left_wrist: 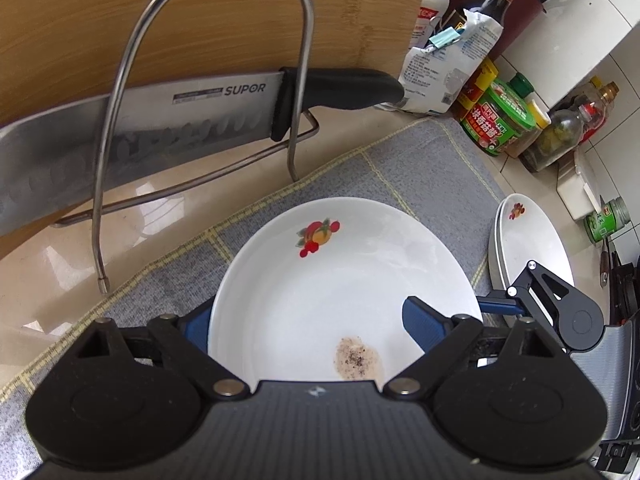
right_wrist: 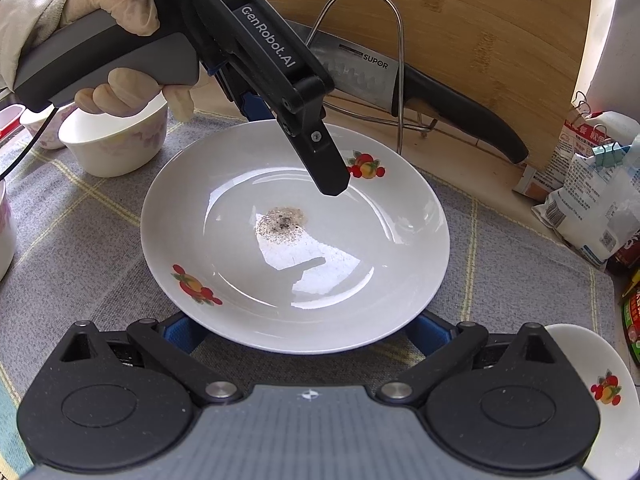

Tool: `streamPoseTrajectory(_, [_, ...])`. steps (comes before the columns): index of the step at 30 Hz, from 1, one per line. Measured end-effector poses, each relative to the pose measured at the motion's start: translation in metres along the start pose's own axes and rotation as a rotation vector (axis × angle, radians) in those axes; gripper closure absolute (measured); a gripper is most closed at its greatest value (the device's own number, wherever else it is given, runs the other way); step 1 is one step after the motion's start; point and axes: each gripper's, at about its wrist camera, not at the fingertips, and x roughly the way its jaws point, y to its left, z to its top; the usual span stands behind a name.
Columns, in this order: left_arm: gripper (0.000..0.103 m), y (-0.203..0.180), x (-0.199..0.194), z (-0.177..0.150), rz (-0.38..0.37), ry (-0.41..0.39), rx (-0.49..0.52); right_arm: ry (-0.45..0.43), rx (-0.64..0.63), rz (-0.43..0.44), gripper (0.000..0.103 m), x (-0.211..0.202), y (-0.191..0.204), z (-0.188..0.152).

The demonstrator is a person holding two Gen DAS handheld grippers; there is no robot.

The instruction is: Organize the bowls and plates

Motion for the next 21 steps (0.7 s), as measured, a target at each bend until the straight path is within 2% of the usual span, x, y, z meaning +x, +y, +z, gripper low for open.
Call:
streamPoseTrajectory(9, [0.01, 0.003, -0.002, -0.004, 0.001, 0.008, -0.003, -0.001, -0.027, -0.006, 0.0, 0.0, 0.004, 0.0])
streamPoseTrajectory(21, [0.01, 0.005, 0.0, -0.003, -0.014, 0.02, 0.007, 0.039, -0.074, 0.068, 0.0, 0.007, -0.008, 0.007])
